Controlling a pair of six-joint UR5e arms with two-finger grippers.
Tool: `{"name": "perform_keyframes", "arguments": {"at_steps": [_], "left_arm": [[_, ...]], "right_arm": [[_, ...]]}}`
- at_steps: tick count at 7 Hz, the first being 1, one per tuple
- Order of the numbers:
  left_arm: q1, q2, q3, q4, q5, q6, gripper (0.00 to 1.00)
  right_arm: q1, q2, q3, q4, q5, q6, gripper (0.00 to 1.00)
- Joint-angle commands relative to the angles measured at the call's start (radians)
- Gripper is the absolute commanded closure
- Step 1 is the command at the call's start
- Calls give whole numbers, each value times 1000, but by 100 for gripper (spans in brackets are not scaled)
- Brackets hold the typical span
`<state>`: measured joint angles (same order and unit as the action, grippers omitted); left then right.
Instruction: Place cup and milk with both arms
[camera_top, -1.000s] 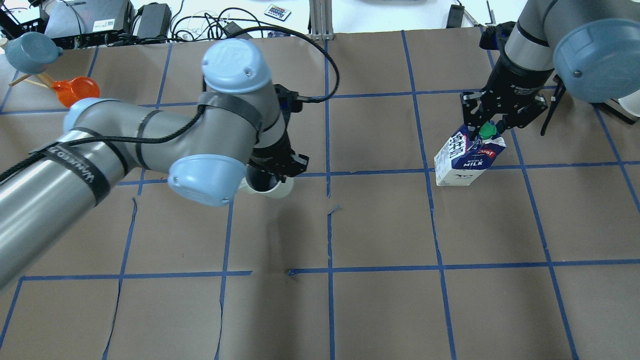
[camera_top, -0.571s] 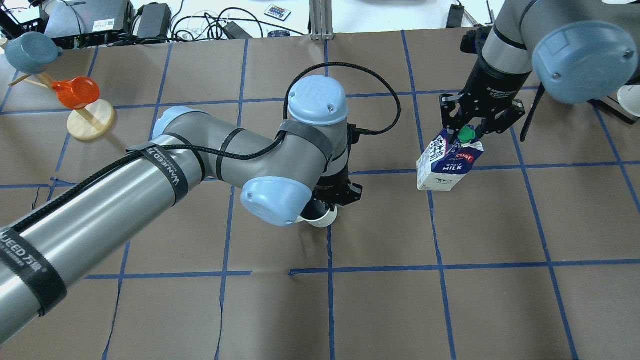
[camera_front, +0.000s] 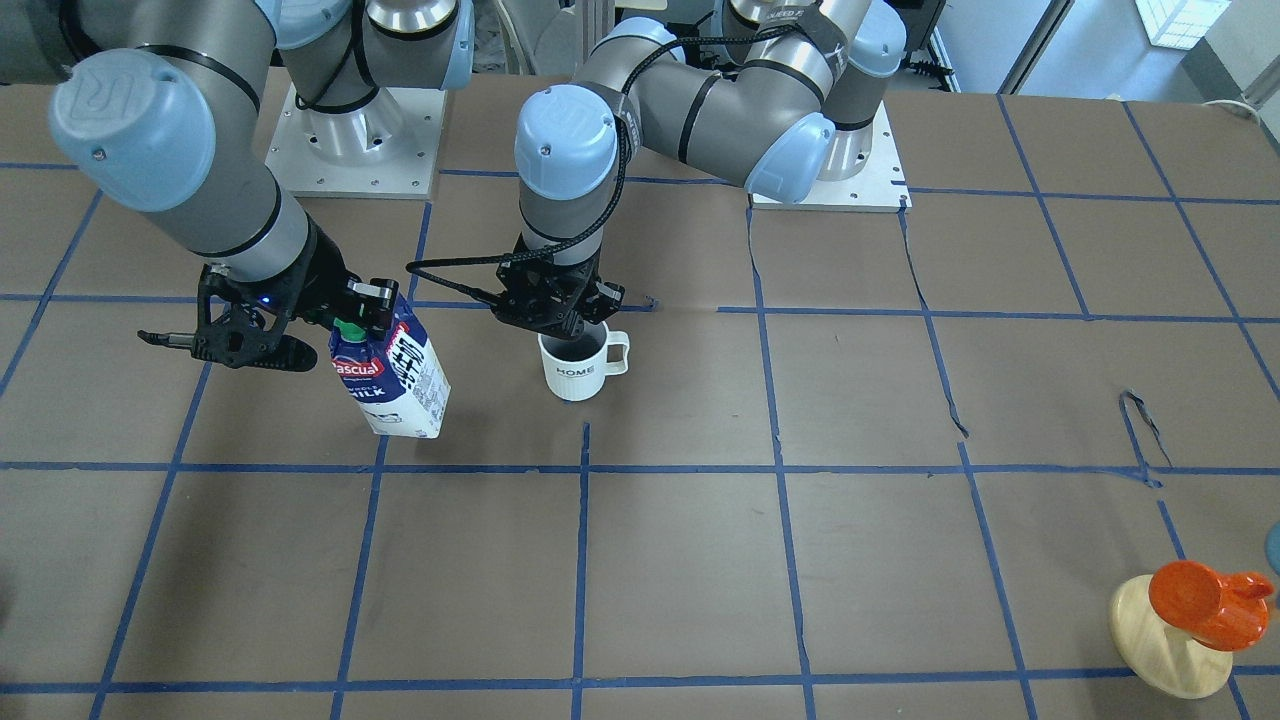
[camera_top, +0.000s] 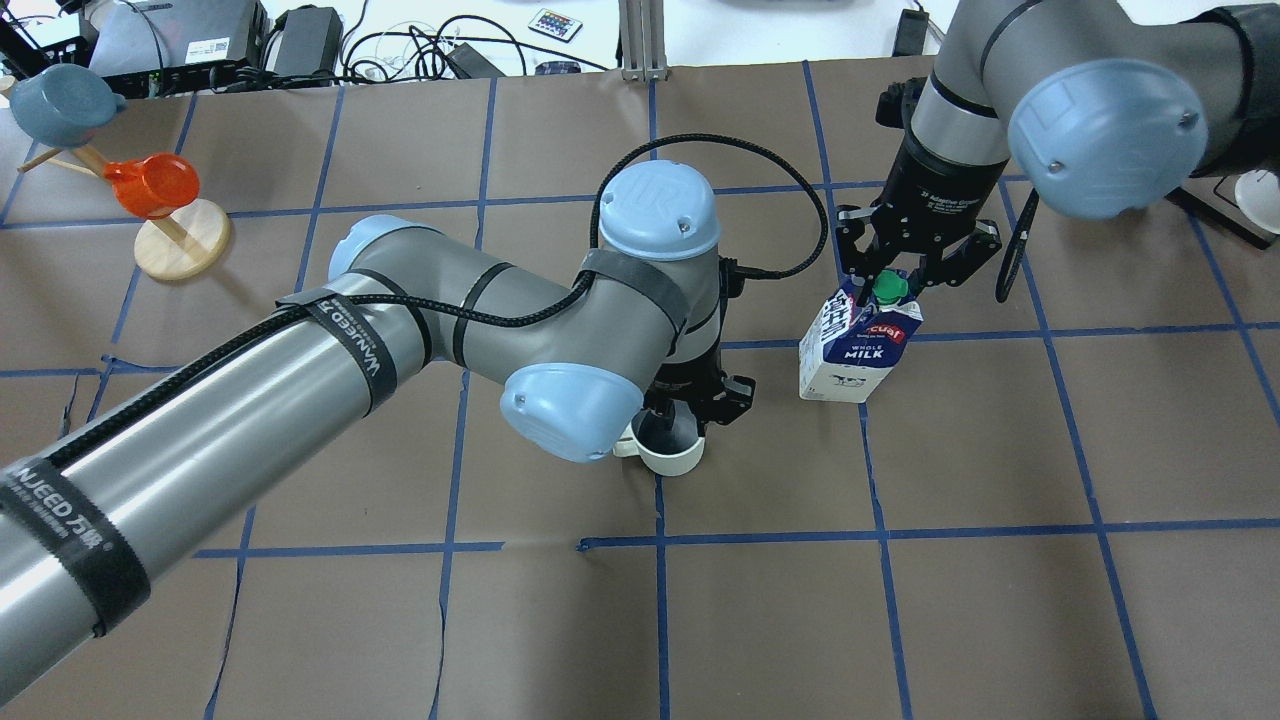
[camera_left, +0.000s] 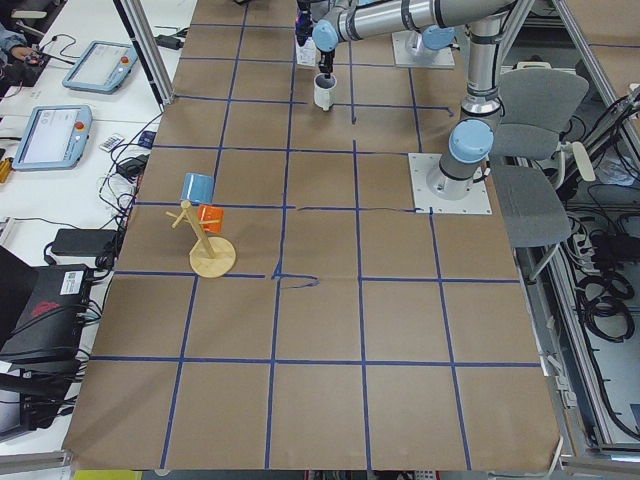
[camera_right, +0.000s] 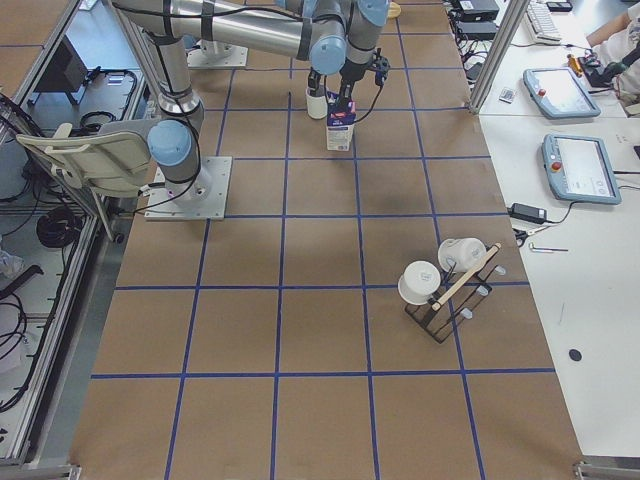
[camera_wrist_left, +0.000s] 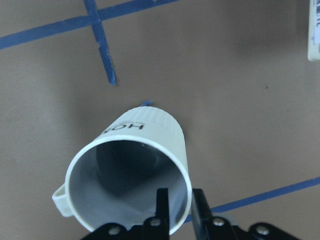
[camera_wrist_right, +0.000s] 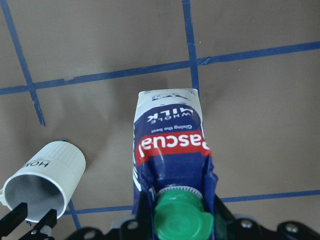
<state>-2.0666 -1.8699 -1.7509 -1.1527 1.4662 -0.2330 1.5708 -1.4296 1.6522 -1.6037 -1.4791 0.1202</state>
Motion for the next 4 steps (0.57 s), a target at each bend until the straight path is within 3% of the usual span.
{"name": "perform_keyframes", "arguments": {"at_steps": [1, 4], "left_arm": [[23, 44, 10, -13, 2, 4, 0], [175, 194, 131, -263, 14, 20, 0]], "right_arm": [[52, 3, 3, 2, 2, 44, 95], [110, 4, 14, -5, 25, 122, 95]]}}
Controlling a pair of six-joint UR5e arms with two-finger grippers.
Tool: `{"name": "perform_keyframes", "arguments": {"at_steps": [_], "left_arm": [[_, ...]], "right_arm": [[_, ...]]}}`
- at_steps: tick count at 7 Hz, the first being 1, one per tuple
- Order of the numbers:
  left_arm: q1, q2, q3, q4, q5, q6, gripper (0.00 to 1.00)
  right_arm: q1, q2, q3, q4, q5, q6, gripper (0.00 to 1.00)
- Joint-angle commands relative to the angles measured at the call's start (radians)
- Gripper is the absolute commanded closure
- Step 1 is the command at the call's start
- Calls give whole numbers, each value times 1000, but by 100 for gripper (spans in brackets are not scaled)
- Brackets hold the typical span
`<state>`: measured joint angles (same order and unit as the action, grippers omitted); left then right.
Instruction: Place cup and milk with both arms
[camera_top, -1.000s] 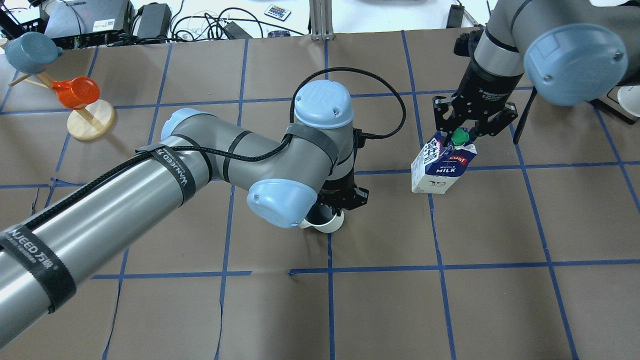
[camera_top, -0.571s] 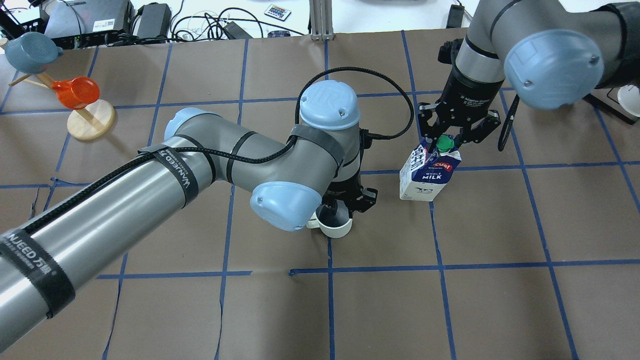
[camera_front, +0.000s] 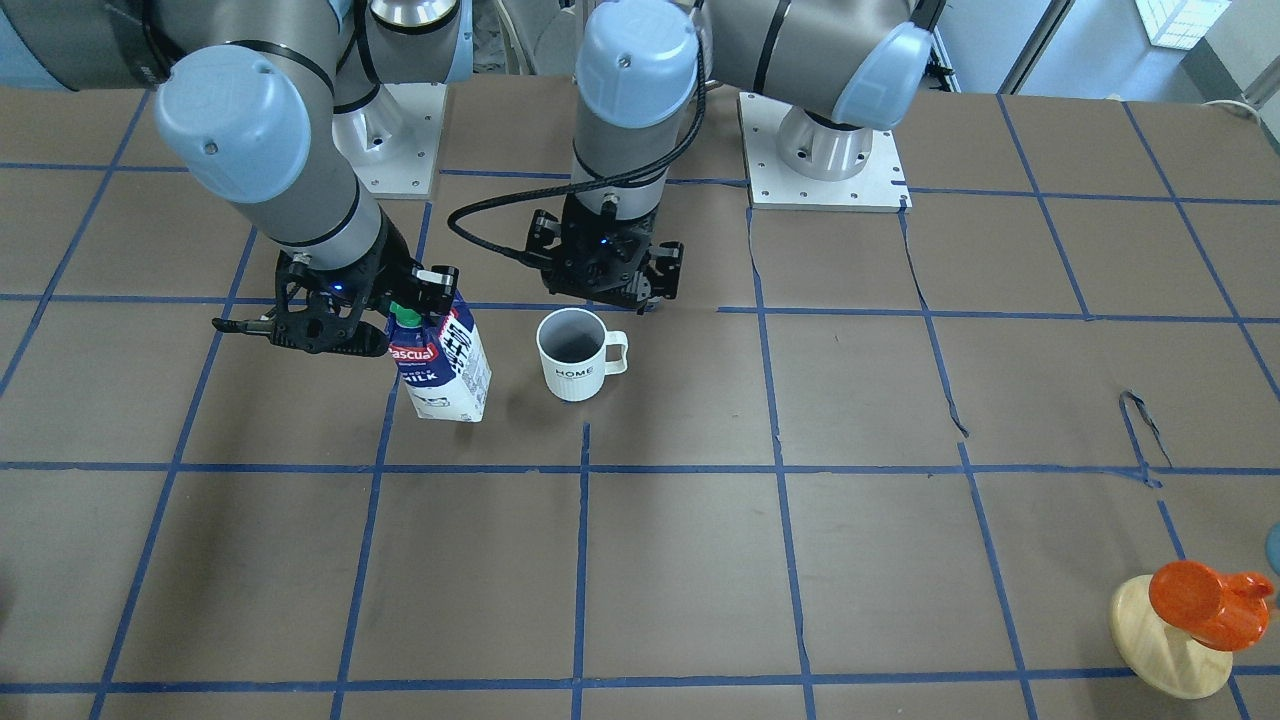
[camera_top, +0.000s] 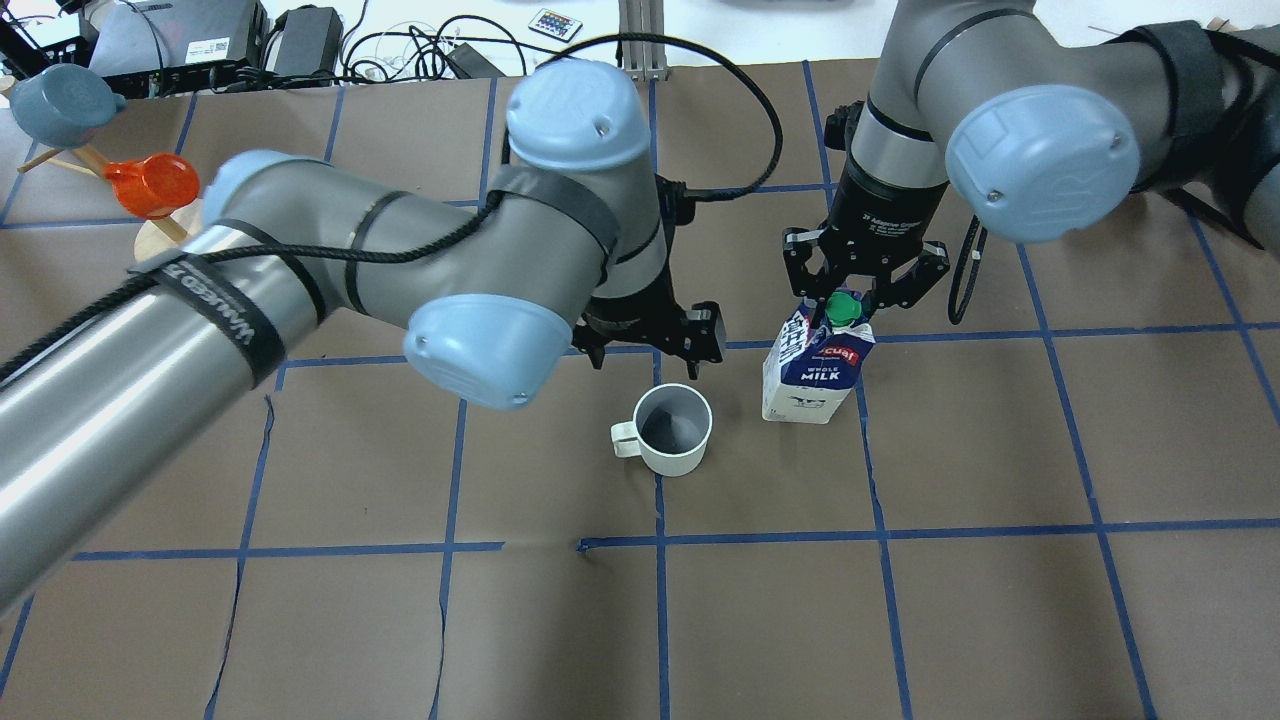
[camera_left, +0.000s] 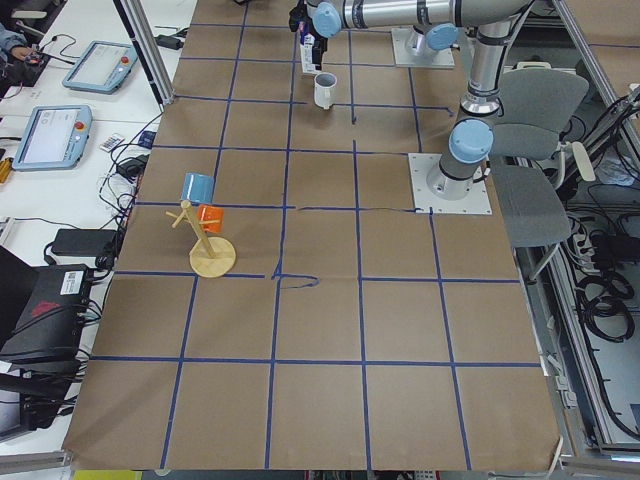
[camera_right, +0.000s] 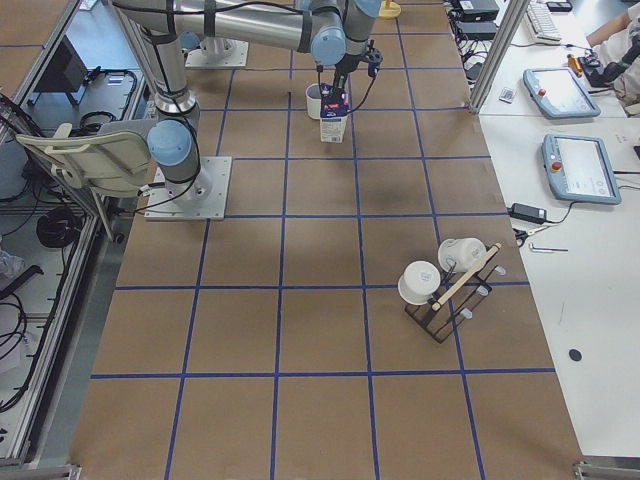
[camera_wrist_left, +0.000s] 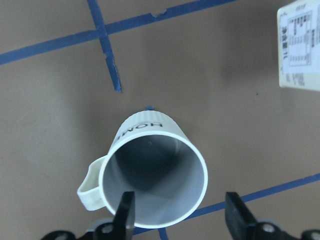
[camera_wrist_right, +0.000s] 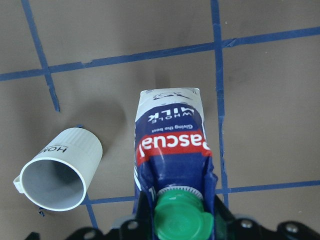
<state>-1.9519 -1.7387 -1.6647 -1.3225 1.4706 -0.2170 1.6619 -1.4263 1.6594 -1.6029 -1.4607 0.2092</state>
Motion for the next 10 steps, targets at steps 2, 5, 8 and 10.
{"name": "perform_keyframes", "arguments": {"at_steps": [2, 5, 8, 10], "left_arm": [[126, 172, 37, -194, 36, 45, 0], [313, 263, 16, -219, 42, 193, 0], [352, 259, -15, -20, 46, 249, 0], [352, 193, 98, -99, 121, 205, 0]], "right_arm": [[64, 6, 16, -17, 5, 65, 95], [108, 33, 19, -38, 5, 101, 93], [111, 40, 46, -58, 3, 101, 82], [119, 41, 59, -117, 5, 108, 33]]}}
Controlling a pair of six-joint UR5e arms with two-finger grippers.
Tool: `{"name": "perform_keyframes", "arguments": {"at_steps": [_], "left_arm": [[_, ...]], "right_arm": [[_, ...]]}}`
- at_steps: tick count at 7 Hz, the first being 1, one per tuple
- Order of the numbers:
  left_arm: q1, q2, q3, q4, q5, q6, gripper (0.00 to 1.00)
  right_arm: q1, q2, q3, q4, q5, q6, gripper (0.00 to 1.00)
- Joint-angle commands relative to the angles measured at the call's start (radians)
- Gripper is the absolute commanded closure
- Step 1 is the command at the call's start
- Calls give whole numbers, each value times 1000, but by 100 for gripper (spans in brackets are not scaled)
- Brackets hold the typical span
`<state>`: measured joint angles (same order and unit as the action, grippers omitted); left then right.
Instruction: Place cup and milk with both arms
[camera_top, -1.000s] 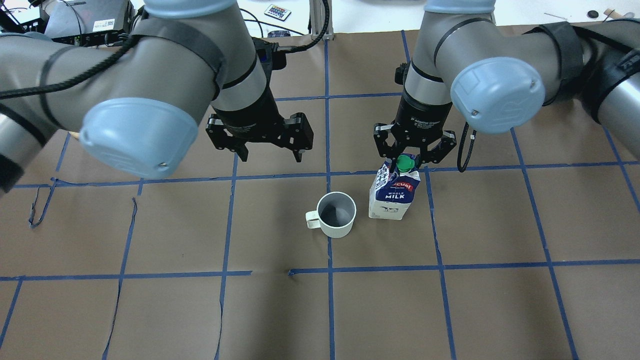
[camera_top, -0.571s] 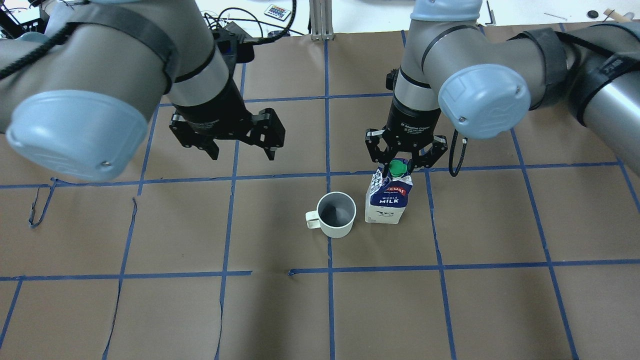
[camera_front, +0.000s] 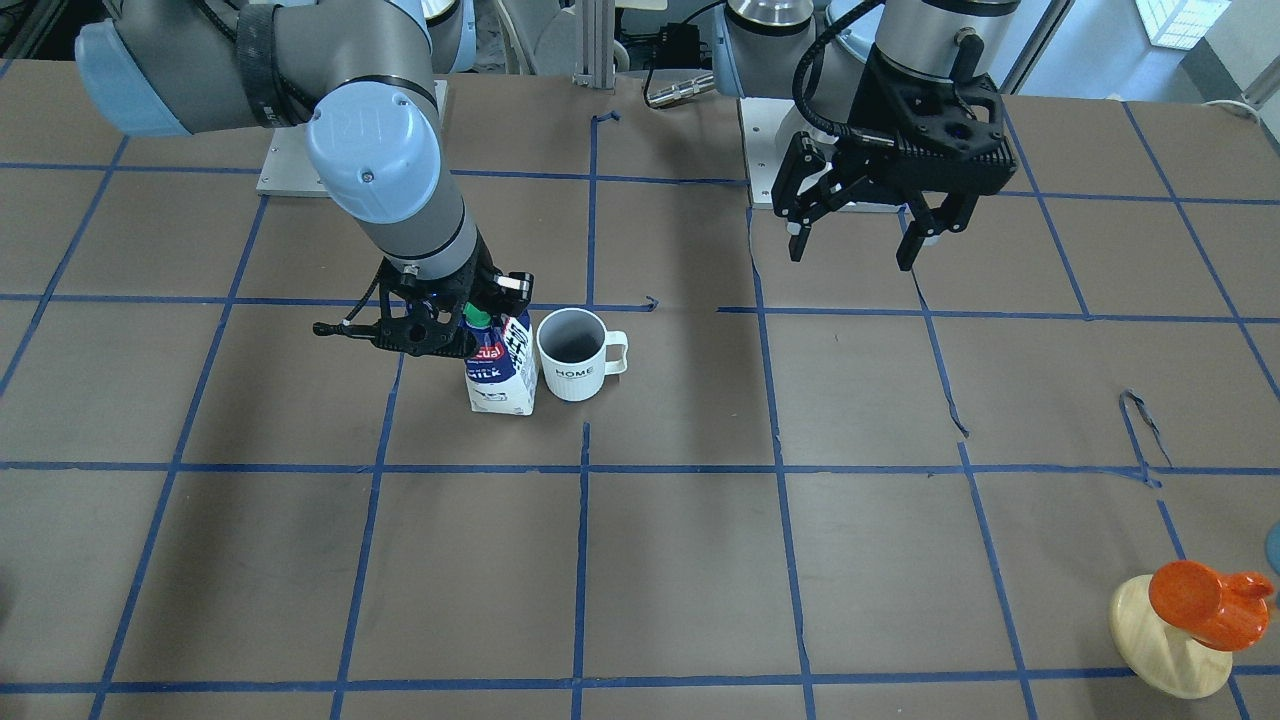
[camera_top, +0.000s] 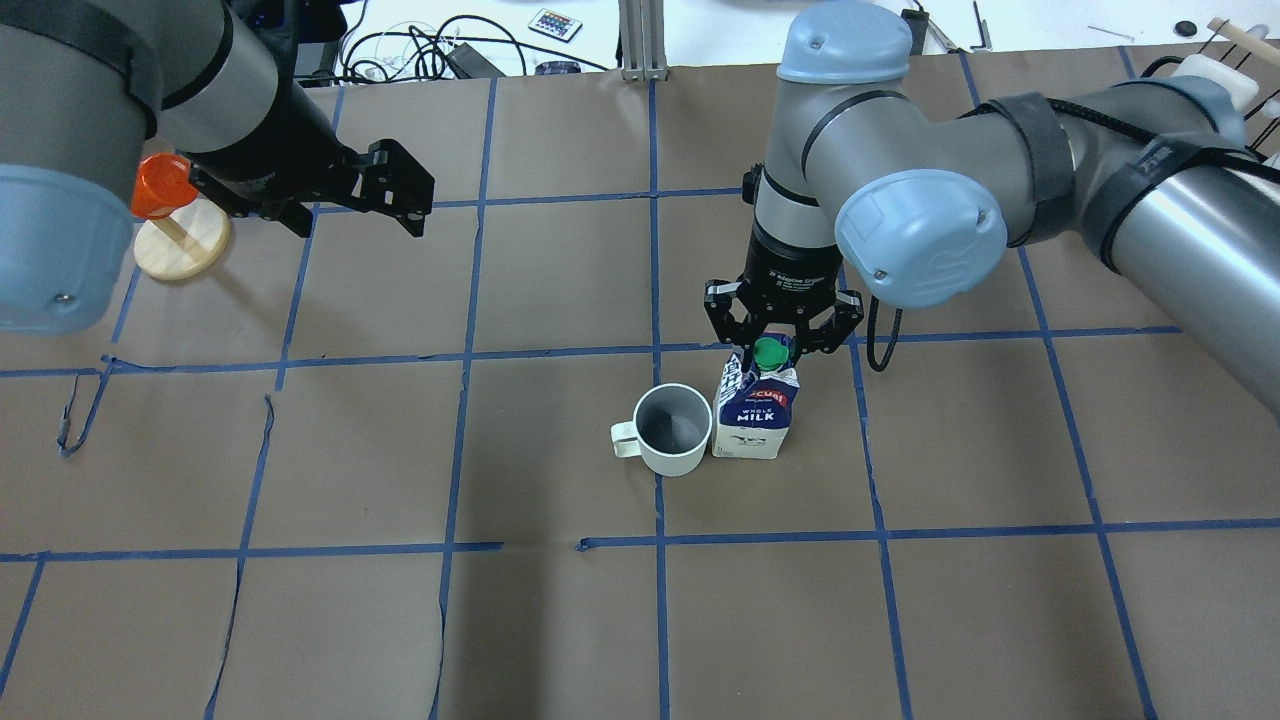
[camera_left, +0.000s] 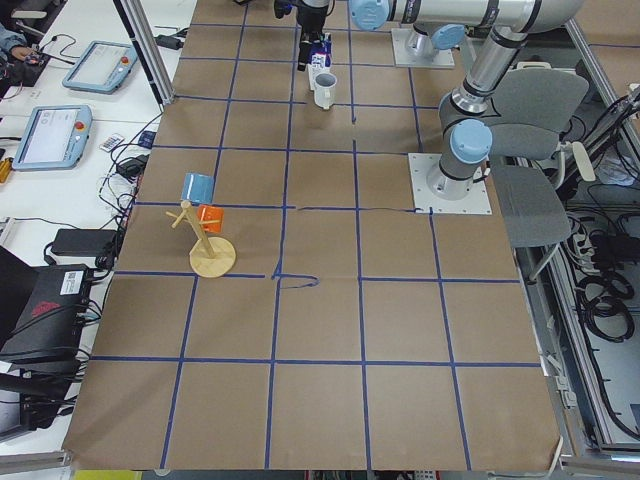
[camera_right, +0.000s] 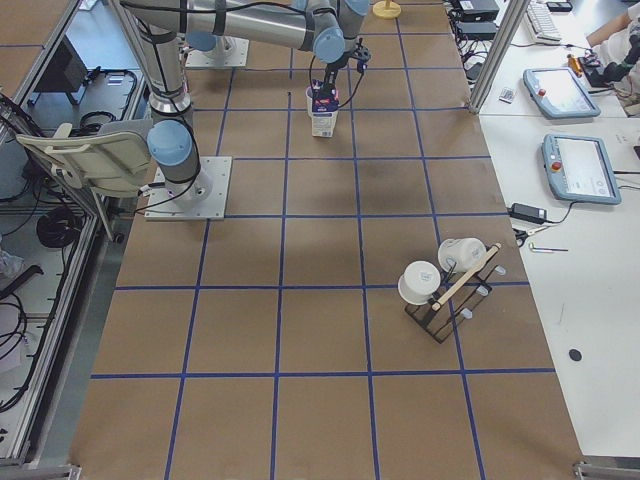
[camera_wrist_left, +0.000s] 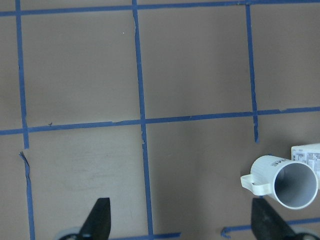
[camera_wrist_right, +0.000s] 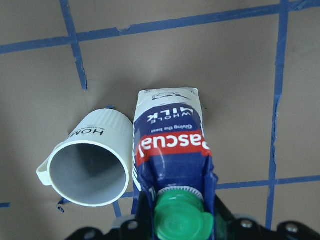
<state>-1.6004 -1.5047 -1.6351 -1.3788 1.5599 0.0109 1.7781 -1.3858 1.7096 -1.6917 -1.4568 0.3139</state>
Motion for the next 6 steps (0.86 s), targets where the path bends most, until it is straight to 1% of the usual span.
{"name": "perform_keyframes", "arguments": {"at_steps": [1, 2, 4, 5, 6], "left_arm": [[-6, -76, 134, -113, 32, -37, 0], [-18, -89, 147, -137, 32, -40, 0], [-18, -80, 144, -137, 34, -26, 0], [-18, -78, 143, -138, 34, -26, 0], [-18, -78, 143, -138, 32, -26, 0]], "right_arm": [[3, -2, 7, -78, -8, 11, 1], [0, -4, 4, -95, -14, 27, 0], [-23, -25, -19, -89, -19, 12, 0], [-37, -62, -46, -86, -77, -31, 0], [-63, -73, -68, -72, -167, -36, 0]]}}
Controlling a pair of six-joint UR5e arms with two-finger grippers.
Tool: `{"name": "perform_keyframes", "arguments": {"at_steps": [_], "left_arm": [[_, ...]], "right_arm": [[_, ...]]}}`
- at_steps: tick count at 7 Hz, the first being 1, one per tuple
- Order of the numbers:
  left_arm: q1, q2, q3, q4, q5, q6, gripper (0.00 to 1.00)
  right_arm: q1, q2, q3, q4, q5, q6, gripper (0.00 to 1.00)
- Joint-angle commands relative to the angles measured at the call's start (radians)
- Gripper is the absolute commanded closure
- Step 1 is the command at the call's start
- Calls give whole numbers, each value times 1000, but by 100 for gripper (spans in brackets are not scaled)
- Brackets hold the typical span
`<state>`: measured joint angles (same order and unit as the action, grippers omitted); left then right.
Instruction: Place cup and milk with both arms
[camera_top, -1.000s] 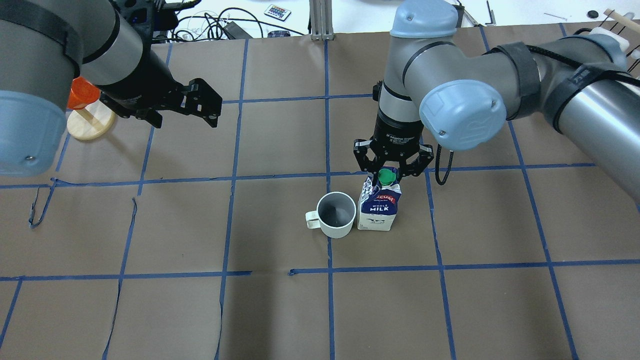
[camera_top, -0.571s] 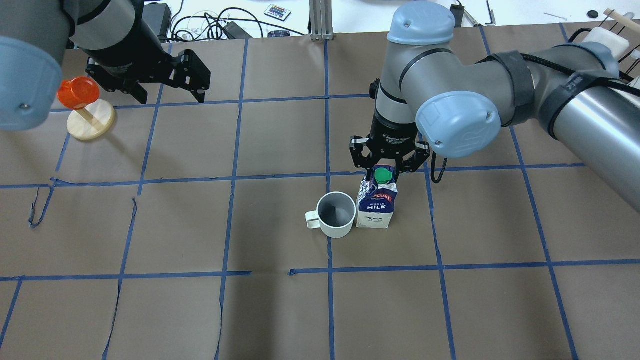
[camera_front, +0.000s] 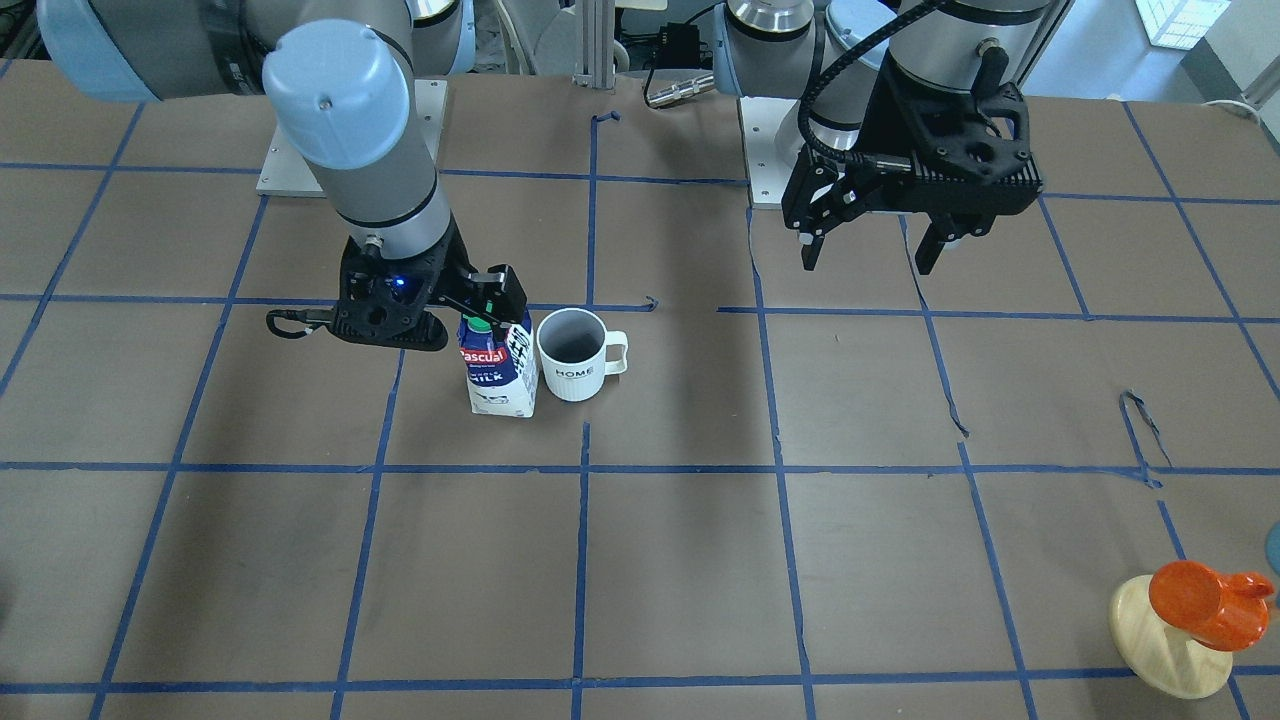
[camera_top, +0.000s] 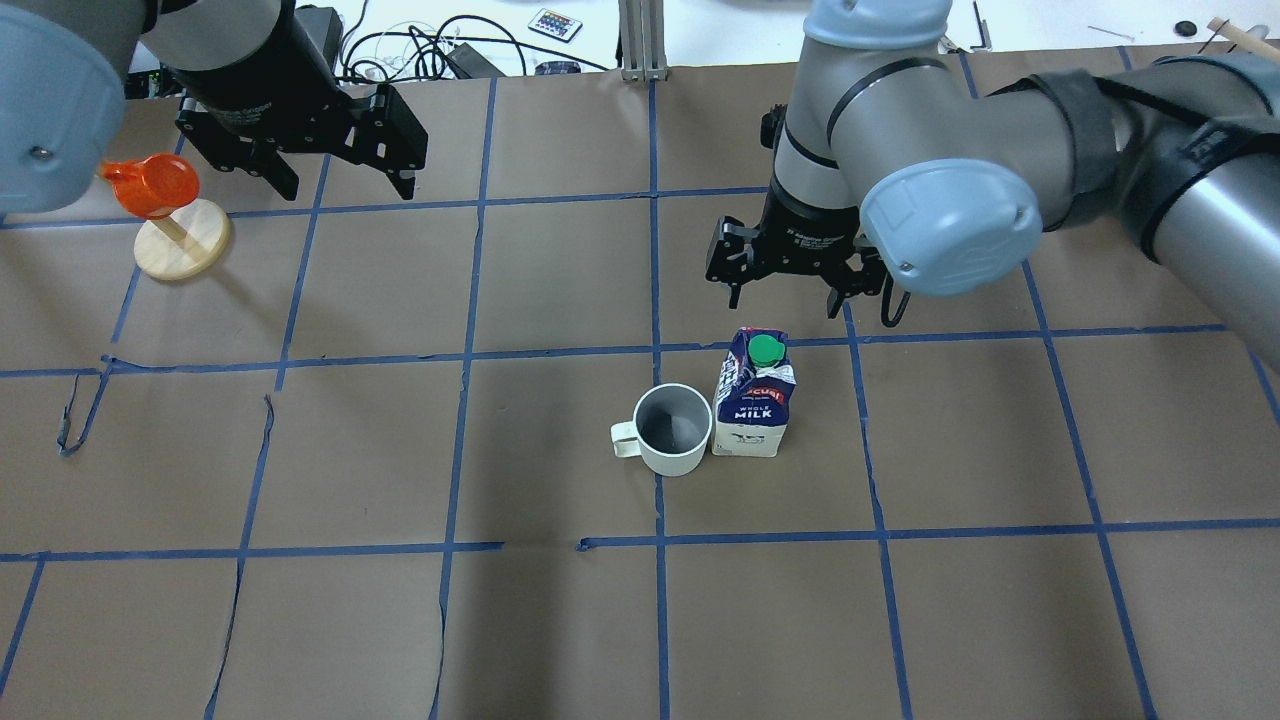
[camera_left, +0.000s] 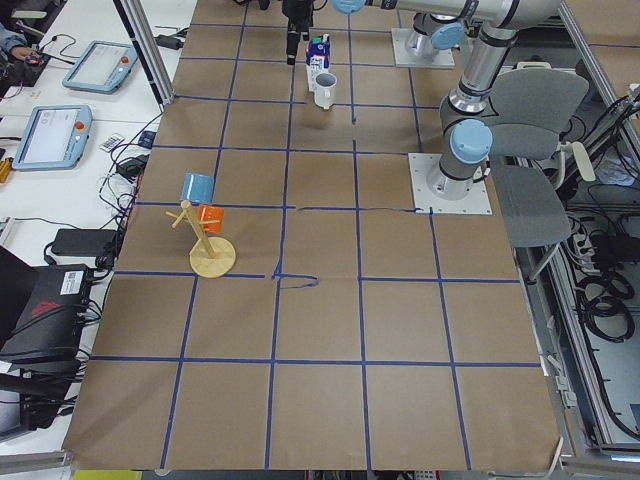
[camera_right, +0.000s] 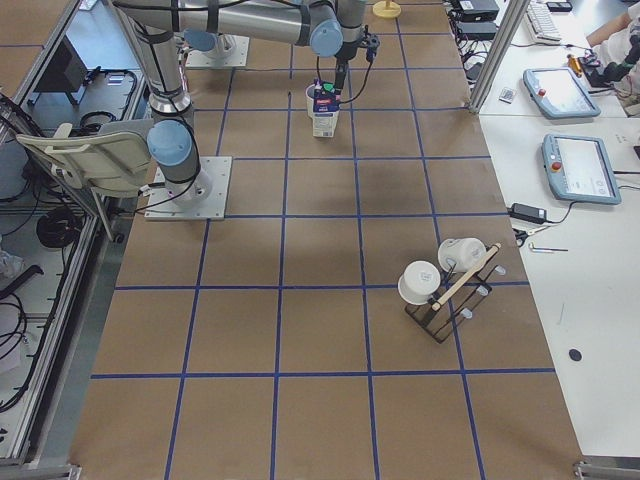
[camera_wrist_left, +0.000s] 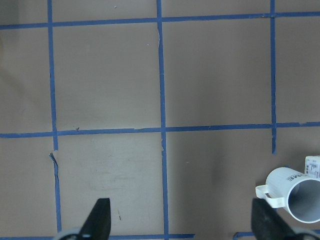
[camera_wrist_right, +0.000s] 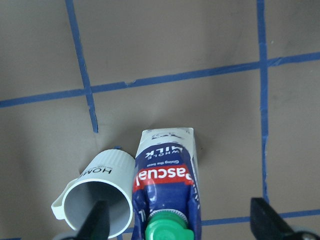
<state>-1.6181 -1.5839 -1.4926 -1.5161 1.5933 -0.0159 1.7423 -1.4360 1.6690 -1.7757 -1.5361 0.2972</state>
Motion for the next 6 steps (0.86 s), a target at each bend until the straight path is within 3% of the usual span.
{"name": "perform_keyframes", "arguments": {"at_steps": [1, 6], "left_arm": [[0, 2, 0, 0, -1, 1, 0], [4, 5, 0, -9, -1, 2, 0]], "right_arm": [[-52, -43, -32, 51, -105, -24, 0], [-147, -161, -35, 135, -98, -38, 0]]}}
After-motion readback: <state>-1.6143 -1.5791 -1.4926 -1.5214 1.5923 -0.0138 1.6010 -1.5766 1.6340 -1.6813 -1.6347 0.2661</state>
